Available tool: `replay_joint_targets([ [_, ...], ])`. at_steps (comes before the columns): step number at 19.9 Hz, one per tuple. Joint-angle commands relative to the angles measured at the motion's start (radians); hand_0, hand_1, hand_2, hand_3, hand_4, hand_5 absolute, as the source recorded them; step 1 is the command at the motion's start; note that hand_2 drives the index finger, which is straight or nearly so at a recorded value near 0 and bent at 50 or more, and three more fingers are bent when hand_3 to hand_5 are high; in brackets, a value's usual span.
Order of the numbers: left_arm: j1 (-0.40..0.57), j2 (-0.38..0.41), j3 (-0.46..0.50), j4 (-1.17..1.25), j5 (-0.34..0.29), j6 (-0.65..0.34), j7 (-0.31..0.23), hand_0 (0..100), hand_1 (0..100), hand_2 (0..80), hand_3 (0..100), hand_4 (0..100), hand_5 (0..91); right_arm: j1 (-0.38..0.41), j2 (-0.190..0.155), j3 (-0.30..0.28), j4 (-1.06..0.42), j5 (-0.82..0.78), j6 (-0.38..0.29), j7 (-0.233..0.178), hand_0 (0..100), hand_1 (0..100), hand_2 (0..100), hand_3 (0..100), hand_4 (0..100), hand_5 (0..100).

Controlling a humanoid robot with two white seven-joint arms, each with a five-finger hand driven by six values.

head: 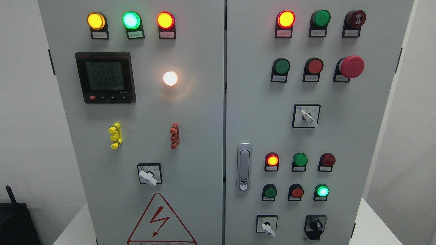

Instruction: Trip black knob to open circuit

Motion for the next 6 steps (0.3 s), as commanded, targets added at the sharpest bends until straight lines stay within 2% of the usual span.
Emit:
replay_joint_targets([
  [1,0.000,0.000,0.000,-0.025,0.000,-0.006,0.000,12,39,0.0,0,0,0.0,0.006,0.001,-0.025,-0.009,0.000,0.000,0.000,0,0,0,2,0,0],
  [6,0.000,0.000,0.000,-0.025,0.000,-0.006,0.000,12,39,0.0,0,0,0.0,0.009,0.001,-0.017,-0.009,0.000,0.001,0.000,0,0,0,2,0,0],
])
